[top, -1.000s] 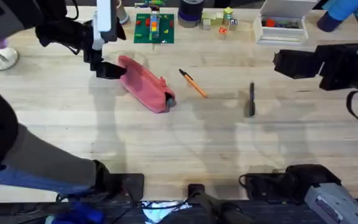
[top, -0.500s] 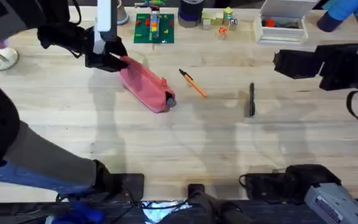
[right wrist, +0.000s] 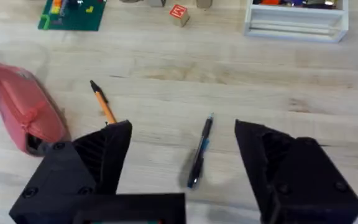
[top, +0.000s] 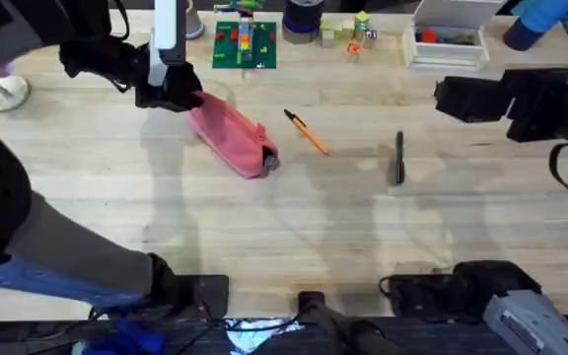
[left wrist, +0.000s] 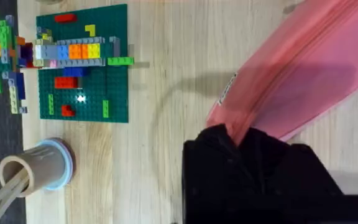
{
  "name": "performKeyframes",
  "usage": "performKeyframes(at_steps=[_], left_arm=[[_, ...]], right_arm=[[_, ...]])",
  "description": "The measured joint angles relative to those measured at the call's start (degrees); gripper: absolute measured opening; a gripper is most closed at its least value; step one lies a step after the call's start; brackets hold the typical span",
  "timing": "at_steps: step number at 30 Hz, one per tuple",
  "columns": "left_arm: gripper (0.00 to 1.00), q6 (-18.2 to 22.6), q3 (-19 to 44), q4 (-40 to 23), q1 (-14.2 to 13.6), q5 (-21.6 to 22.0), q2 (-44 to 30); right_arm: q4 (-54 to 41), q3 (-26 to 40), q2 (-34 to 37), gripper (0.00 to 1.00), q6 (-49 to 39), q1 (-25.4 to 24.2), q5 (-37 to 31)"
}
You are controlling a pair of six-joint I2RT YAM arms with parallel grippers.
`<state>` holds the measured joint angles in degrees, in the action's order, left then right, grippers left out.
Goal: Unzip the bag, pick up the pens from the table one at a time and place them inside, then zip the bag closed.
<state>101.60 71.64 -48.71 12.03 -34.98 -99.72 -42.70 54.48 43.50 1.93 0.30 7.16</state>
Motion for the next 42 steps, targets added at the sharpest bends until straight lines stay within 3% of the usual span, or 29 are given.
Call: performKeyframes(at_steps=[11, 19, 27, 35, 42], left_arm=[[0.045, 0.0, 0.0, 0.04, 0.0, 0.02, 0.0], [0.044, 0.0, 0.0, 0.07, 0.0, 0.0, 0.0], [0.043, 0.0, 0.0, 0.07, 0.0, 0.0, 0.0], [0.043, 0.0, 0.0, 0.07, 0.0, 0.0, 0.0], [0.043, 0.0, 0.0, 0.07, 0.0, 0.0, 0.0]], right_arm=[[0.37, 0.0, 0.0, 0.996, 13.34, 0.51, 1.32], [4.64, 0.13, 5.06, 0.996, 14.41, 11.32, 3.71], [12.35, 3.41, 17.2, 0.996, 14.59, 21.97, 3.85], [12.66, 10.19, 28.14, 0.996, 16.4, 26.88, 3.85], [12.66, 11.15, 30.45, 0.996, 20.47, 28.67, 4.11]])
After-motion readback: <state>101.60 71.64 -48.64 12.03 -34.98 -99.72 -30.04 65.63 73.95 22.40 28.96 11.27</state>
